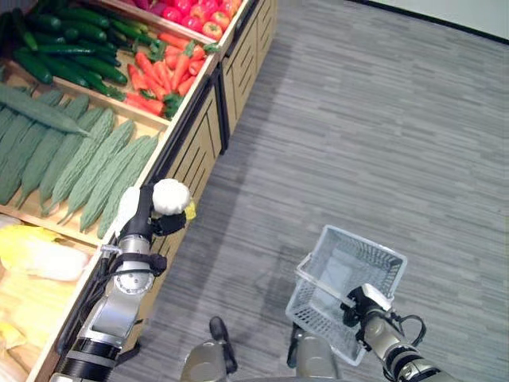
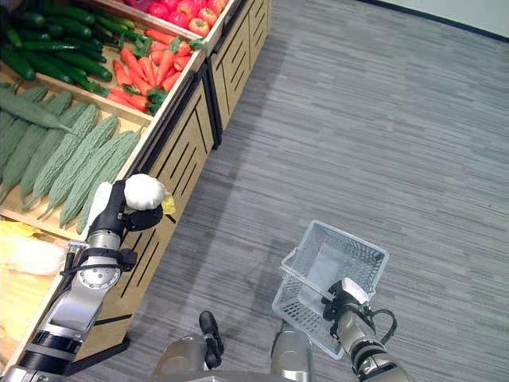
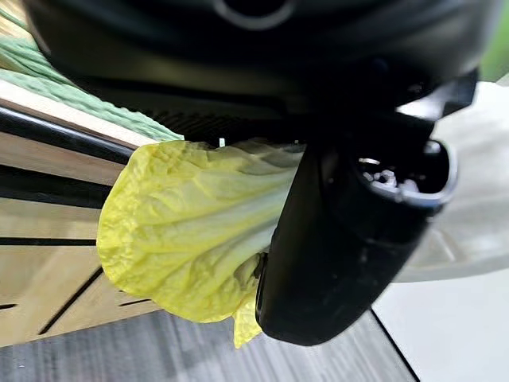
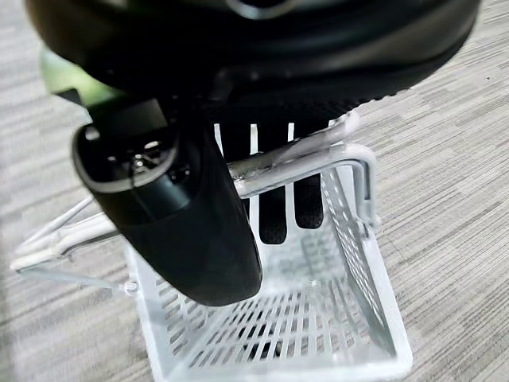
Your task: Get the vegetables into the basket
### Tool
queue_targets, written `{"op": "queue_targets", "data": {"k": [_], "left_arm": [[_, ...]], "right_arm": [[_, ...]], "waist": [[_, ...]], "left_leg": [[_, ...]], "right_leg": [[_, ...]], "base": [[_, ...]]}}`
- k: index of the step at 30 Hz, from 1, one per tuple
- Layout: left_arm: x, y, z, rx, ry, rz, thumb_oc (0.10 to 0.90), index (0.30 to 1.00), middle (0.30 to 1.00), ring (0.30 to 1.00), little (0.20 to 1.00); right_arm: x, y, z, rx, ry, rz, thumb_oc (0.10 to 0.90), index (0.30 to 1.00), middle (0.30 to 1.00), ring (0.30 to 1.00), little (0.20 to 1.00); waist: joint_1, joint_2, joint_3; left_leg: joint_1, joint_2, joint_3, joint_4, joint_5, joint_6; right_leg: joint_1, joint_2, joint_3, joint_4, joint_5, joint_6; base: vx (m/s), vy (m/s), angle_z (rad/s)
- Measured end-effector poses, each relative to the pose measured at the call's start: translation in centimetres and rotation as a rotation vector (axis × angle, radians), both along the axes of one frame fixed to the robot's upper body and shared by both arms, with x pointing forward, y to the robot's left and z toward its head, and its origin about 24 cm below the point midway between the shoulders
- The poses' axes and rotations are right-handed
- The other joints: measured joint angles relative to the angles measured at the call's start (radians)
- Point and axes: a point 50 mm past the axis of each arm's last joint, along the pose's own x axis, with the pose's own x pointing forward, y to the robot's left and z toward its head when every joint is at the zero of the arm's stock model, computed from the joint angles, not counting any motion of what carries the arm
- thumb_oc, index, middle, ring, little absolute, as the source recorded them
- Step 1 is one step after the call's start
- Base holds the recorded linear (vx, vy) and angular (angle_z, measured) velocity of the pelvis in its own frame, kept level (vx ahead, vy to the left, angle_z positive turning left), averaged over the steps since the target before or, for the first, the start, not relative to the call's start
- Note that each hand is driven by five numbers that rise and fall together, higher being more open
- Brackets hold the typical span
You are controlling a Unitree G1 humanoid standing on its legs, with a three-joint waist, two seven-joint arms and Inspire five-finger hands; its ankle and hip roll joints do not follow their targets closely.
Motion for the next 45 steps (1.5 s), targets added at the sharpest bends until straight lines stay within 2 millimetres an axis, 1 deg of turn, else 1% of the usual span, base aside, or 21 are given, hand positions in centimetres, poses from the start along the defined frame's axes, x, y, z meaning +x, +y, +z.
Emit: {"op": "queue_targets", "data": {"k": [1,6,8,11,13,14,15,18,19,21,23,25,26,27,29,30,31,33,35,40,45], "left_arm": [[-0.3,0.2,-0.4,-0.003,0.015,0.011,0.4,0.3,0.3,0.3,0.3],[-0.9,-0.8,-2.5,-0.068,0.083,0.013,0.4,0.3,0.3,0.3,0.3],[-0.9,-0.9,-2.9,-0.069,0.105,0.005,0.4,0.3,0.3,0.3,0.3],[-1.1,-1.3,-4.3,-0.069,0.164,-0.004,0.4,0.3,0.3,0.3,0.3],[-1.3,-1.2,-5.5,-0.073,0.225,-0.003,0.4,0.3,0.3,0.3,0.3],[-1.6,-1.1,-6.3,-0.071,0.268,0.001,0.4,0.3,0.3,0.3,0.3],[-1.7,-1.0,-6.7,-0.071,0.291,0.001,0.4,0.3,0.3,0.3,0.3],[-2.0,-1.3,-7.6,-0.092,0.321,0.007,0.4,0.3,0.3,0.3,0.3],[-2.0,-1.6,-7.7,-0.106,0.321,0.004,0.4,0.3,0.3,0.3,0.3],[-1.9,-1.7,-7.4,-0.109,0.308,-0.001,0.4,0.3,0.3,0.3,0.3],[-1.9,-1.6,-7.5,-0.106,0.309,0.006,0.4,0.3,0.3,0.3,0.3],[-2.0,-1.6,-7.5,-0.105,0.312,0.006,0.4,0.3,0.3,0.3,0.3],[-2.0,-1.5,-7.5,-0.101,0.314,0.008,0.4,0.3,0.3,0.3,0.3],[-2.0,-1.3,-7.5,-0.079,0.317,-0.001,0.4,0.3,0.3,0.3,0.3],[-2.0,-1.1,-7.4,-0.036,0.33,-0.022,0.4,0.3,0.3,0.3,0.3],[-2.0,-1.0,-7.3,-0.01,0.334,-0.032,0.4,0.3,0.3,0.3,0.3],[-2.0,-1.1,-7.3,0.011,0.334,-0.04,0.4,0.3,0.3,0.3,0.3],[-1.6,-1.2,-6.9,0.059,0.321,-0.056,0.4,0.3,0.3,0.3,0.3],[-1.7,-0.8,-6.9,0.124,0.335,-0.053,0.4,0.3,0.3,0.3,0.3],[-2.0,-0.1,-7.9,0.262,0.429,-0.043,0.4,0.3,0.3,0.3,0.3],[-1.4,-0.8,-7.8,0.42,0.462,-0.1,0.4,0.3,0.3,0.3,0.3]], "right_arm": [[-0.4,-0.1,-0.1,-0.002,0.006,-0.003,0.4,0.3,0.3,0.3,0.3],[-1.5,-0.9,-0.4,-0.021,0.033,-0.013,0.4,0.3,0.3,0.3,0.3],[-1.4,-0.9,-0.4,-0.022,0.03,-0.011,0.4,0.3,0.3,0.3,0.3],[-1.5,-1.0,-0.4,-0.028,0.034,-0.01,0.4,0.3,0.3,0.3,0.3],[-1.4,-0.8,-0.4,-0.024,0.033,0.003,0.4,0.3,0.3,0.3,0.3],[-1.3,-0.8,-0.4,-0.019,0.029,0.001,0.4,0.3,0.3,0.3,0.3],[-1.3,-0.8,-0.4,-0.018,0.03,0.0,0.4,0.3,0.3,0.3,0.3],[-1.3,-1.6,-0.1,-0.042,0.03,0.0,0.4,0.3,0.3,0.3,0.3],[-1.3,-2.3,0.1,-0.064,0.032,-0.006,0.4,0.3,0.3,0.3,0.3],[-1.0,-3.3,0.6,-0.093,0.024,-0.01,0.4,0.3,0.3,0.3,0.3],[-0.8,-3.5,0.9,-0.107,0.009,-0.02,0.4,0.3,0.3,0.3,0.3],[-0.7,-3.4,0.9,-0.103,-0.001,-0.031,0.4,0.3,0.3,0.3,0.3],[-1.0,-2.5,0.3,-0.086,0.006,-0.038,0.4,0.3,0.3,0.3,0.3],[-0.7,-1.6,0.1,-0.058,-0.004,-0.039,0.4,0.3,0.3,0.3,0.3],[0.4,-0.7,0.4,-0.032,-0.033,-0.038,0.4,0.3,0.3,0.3,0.3],[0.6,-0.2,0.5,-0.018,-0.04,-0.035,0.4,0.3,0.3,0.3,0.3],[0.5,0.0,0.4,-0.006,-0.043,-0.038,0.4,0.3,0.3,0.3,0.3],[0.3,0.2,0.2,0.011,-0.035,-0.055,0.4,0.3,0.3,0.3,0.3],[0.4,0.4,0.2,0.022,-0.032,-0.059,0.4,0.3,0.3,0.3,0.3],[2.2,0.4,1.7,0.029,-0.112,-0.056,0.4,0.3,0.3,0.3,0.3],[4.0,1.5,3.1,0.069,-0.204,-0.022,0.4,0.3,0.3,0.3,0.3]], "waist": [[0.003,0.005,-0.011],[-0.009,0.062,-0.047],[-0.012,0.073,-0.054],[-0.027,0.09,-0.065],[-0.027,0.096,-0.066],[-0.026,0.099,-0.065],[-0.026,0.102,-0.064],[-0.012,0.122,-0.07],[-0.011,0.135,-0.07],[-0.007,0.15,-0.076],[-0.002,0.152,-0.074],[0.001,0.147,-0.072],[-0.012,0.125,-0.062],[-0.022,0.103,-0.058],[-0.021,0.069,-0.057],[-0.021,0.054,-0.059],[-0.026,0.048,-0.063],[-0.025,0.05,-0.064],[-0.012,0.038,-0.072],[-0.004,0.064,-0.085],[0.006,0.093,-0.103]], "left_leg": [[-0.001,0.005,0.007,0.006,-0.002,-0.006],[-0.003,0.022,-0.009,-0.001,0.01,-0.017],[-0.005,0.031,-0.015,-0.001,0.014,-0.02],[-0.014,0.051,-0.042,-0.002,0.025,-0.028],[-0.016,0.078,-0.046,0.01,0.03,-0.035],[-0.022,0.091,-0.064,0.026,0.031,-0.036],[-0.023,0.097,-0.104,0.03,0.031,-0.035],[-0.05,0.082,-0.331,0.035,0.031,-0.029],[-0.065,0.072,-0.379,0.04,0.028,-0.031],[-0.085,0.057,-0.409,0.035,-0.009,-0.026],[-0.086,0.041,-0.392,0.013,-0.002,-0.048],[-0.075,0.005,-0.357,-0.008,0.006,-0.037],[-0.058,-0.018,-0.342,-0.013,0.009,-0.035],[-0.051,-0.034,-0.323,-0.018,0.002,-0.019],[-0.033,-0.066,-0.297,-0.044,-0.004,-0.003],[-0.016,-0.076,-0.28,-0.064,0.0,0.002],[-0.011,-0.079,-0.27,-0.076,0.003,0.007],[-0.009,-0.067,-0.263,-0.087,0.016,0.014],[-0.008,-0.074,-0.264,-0.093,0.028,0.002],[0.009,-0.073,-0.273,-0.105,0.029,0.001],[0.025,-0.059,-0.282,-0.119,0.036,-0.008]], "right_leg": [[-0.009,0.0,-0.009,0.019,0.014,-0.002],[-0.005,0.027,-0.012,0.009,0.032,-0.016],[-0.005,0.036,-0.012,0.009,0.032,-0.019],[-0.009,0.059,-0.023,0.019,0.02,-0.031],[-0.023,0.079,-0.023,0.057,-0.015,-0.041],[-0.034,0.09,-0.023,0.084,-0.037,-0.055],[-0.034,0.095,-0.022,0.09,-0.044,-0.064],[-0.049,0.107,0.004,0.092,-0.051,-0.075],[-0.059,0.106,0.027,0.091,-0.05,-0.073],[-0.099,0.104,0.055,0.097,-0.036,-0.065],[-0.114,0.097,0.079,0.085,-0.007,-0.056],[-0.096,0.069,0.105,0.0,0.052,-0.036],[-0.07,0.061,0.126,-0.045,0.087,-0.02],[-0.075,0.055,0.151,-0.052,0.115,-0.018],[-0.086,0.036,0.2,-0.065,0.114,0.002],[-0.088,0.026,0.208,-0.074,0.107,-0.002],[-0.084,0.016,0.203,-0.087,0.091,0.014],[-0.084,0.017,0.177,-0.058,0.084,0.008],[-0.073,0.019,0.167,-0.047,0.087,0.006],[-0.026,0.027,0.156,-0.106,0.115,0.011],[-0.009,0.04,0.147,-0.106,0.112,0.008]], "base": [[-0.01,-0.164,-0.35],[-0.01,-0.136,-0.03],[-0.06,-0.21,0.02],[-0.04,-0.271,0.09],[-0.01,-0.245,-0.03],[0.03,-0.107,-0.05],[0.01,-0.022,-0.09],[0.06,0.005,-0.14],[0.06,0.067,-0.05],[0.04,0.106,-0.14],[0.02,0.116,-0.28],[0.02,0.217,-0.36],[0.07,0.394,-0.39],[0.09,0.351,-0.43],[0.08,0.17,-0.6],[0.05,0.064,-0.53],[0.05,0.059,-0.35],[0.05,0.048,-0.02],[0.03,0.027,0.01],[0.03,0.006,0.04],[0.04,-0.022,0.05]]}}
